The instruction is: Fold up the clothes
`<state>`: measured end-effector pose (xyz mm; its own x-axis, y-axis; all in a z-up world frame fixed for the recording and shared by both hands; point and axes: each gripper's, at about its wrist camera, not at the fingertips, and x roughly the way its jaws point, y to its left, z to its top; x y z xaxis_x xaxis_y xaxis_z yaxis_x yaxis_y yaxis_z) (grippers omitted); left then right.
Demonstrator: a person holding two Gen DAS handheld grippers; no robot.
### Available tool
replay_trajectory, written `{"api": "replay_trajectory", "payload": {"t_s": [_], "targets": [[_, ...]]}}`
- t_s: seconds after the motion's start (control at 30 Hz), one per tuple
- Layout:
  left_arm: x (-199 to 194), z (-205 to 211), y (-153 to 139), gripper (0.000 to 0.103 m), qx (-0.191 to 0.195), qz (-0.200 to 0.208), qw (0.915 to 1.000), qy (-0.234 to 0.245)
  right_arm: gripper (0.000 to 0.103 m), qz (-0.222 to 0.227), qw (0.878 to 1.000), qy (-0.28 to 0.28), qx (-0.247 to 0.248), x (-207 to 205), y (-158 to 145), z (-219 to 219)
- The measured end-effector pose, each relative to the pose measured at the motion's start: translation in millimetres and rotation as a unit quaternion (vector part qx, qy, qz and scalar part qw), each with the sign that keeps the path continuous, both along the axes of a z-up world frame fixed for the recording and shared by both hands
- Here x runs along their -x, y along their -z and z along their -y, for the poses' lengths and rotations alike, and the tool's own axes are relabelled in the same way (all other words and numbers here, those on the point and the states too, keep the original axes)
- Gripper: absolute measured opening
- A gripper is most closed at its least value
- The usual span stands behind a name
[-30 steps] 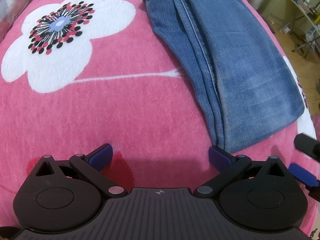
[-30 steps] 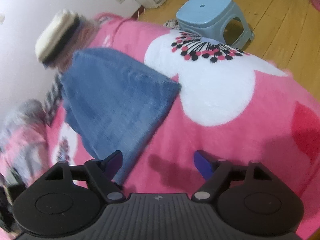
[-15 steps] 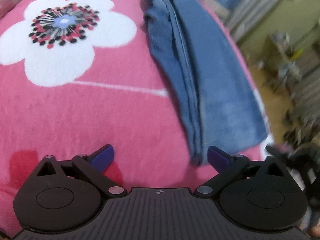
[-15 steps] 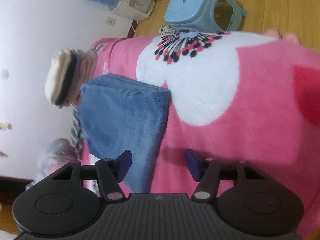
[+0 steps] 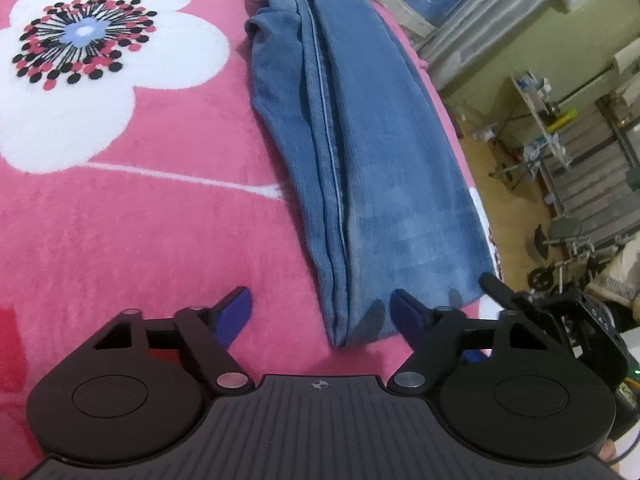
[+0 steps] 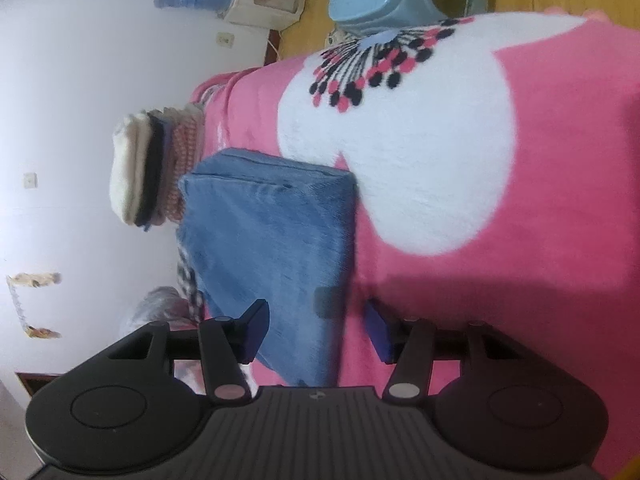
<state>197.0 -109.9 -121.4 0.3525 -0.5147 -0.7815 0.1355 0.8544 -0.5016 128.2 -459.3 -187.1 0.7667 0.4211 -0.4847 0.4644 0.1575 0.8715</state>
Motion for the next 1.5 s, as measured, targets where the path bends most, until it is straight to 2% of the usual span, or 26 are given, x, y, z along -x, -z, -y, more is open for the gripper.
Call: {"api": "replay_trajectory", "payload": {"t_s": [0.03, 0.2, 0.4, 0.57, 0.7, 0.83, 1.07, 1.5], "targets": [[-2.1, -0.7, 2.1, 0.06, 0.0, -0.002, 1.0, -0.003, 0.056, 0.002, 1.0, 0.0, 0.0, -3.7, 0.2, -1.0], [-2.1, -9.5, 2.6, 0.051, 0.003, -0.018, 0.9997, -0.018, 0.055, 0.009, 1.0, 0.0, -0.002, -7.5, 2.5, -4.5], [-2.8, -9.5, -0.3, 0.045, -0.027, -0.045, 0.9982, -0.028, 0.04, -0.005, 0.999, -0.013, -0.037, 5.3, 12.2, -18.2], [-3.6, -7.4, -4.3, 0.046, -0.054, -0.059, 0.9964, -0.028, 0.04, -0.015, 0.998, -0.043, -0.042, -6.1, 11.8, -36.9], [-1.4, -7.1, -6.8, 0.051, -0.067, -0.064, 0.9953, -0.03, 0.04, -0.017, 0.998, -0.027, -0.05, -10.6, 12.6, -39.5], [1.2, -7.9, -6.6, 0.057, -0.077, -0.063, 0.9945, -0.031, 0.031, -0.022, 0.998, -0.018, -0.054, -6.9, 18.0, -47.0], [2.9, -8.8, -6.4, 0.059, -0.081, -0.062, 0.9944, -0.029, 0.029, -0.033, 0.997, -0.034, -0.055, -9.5, 24.5, -58.4], [5.4, -9.9, -7.0, 0.06, -0.085, -0.061, 0.9942, -0.026, 0.029, -0.031, 0.996, -0.013, -0.084, -8.4, 28.2, -59.6]]}}
